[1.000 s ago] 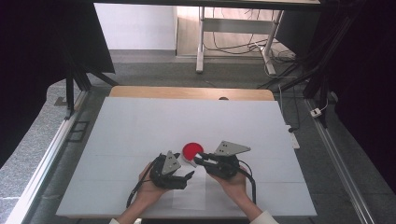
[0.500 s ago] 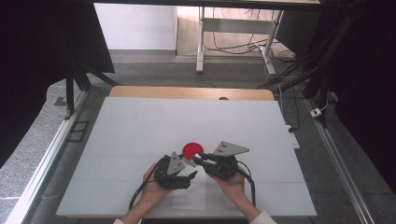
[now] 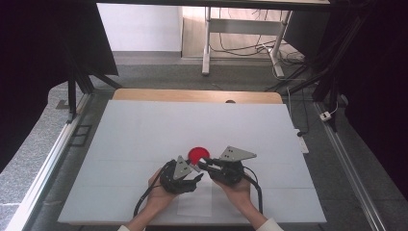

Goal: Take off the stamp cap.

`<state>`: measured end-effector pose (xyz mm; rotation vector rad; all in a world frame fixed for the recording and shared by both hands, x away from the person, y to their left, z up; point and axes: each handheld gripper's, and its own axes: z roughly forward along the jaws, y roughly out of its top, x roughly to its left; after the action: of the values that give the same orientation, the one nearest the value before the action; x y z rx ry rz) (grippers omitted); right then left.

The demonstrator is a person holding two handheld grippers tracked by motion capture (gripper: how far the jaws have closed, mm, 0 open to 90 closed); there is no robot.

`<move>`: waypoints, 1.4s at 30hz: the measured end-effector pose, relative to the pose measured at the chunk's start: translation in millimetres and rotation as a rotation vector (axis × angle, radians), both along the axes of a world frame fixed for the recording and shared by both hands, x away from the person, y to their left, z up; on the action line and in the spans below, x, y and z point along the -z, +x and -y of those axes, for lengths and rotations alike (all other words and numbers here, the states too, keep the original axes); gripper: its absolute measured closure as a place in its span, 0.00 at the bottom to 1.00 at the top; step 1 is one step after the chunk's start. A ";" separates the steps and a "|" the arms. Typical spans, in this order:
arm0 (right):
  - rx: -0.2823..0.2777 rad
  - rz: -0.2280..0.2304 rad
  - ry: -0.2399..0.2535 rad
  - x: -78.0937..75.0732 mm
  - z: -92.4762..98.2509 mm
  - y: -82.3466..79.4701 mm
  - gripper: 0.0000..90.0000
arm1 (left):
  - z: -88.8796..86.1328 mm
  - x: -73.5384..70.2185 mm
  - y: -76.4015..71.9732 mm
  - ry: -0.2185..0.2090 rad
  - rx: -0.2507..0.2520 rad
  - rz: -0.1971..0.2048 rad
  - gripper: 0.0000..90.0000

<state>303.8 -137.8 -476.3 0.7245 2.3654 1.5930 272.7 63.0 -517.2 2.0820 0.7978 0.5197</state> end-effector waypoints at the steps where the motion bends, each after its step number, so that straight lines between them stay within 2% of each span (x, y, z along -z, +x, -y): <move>1: 0.000 0.001 0.002 0.0 -0.1 -0.1 0.83 | 0.1 0.0 0.0 -0.001 0.002 0.000 0.42; 7: -0.001 -0.002 0.011 1.1 -1.1 -0.4 0.83 | 1.9 0.4 -0.3 -0.002 0.008 0.004 0.48; 16: 0.005 -0.003 0.019 1.9 -1.0 -0.6 0.83 | 2.3 0.7 0.1 0.007 0.007 0.007 0.62; 24: 0.012 0.000 0.029 2.2 -1.1 -1.1 0.83 | 3.0 0.4 -0.3 0.006 0.017 0.003 0.69; 42: 0.014 0.004 0.033 2.5 -1.5 -2.3 0.83 | 3.5 -0.1 -0.8 0.010 0.014 0.014 0.70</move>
<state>301.5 -136.3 -478.8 0.7421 2.3320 1.6298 271.8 59.5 -517.1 2.0898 0.7739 0.5313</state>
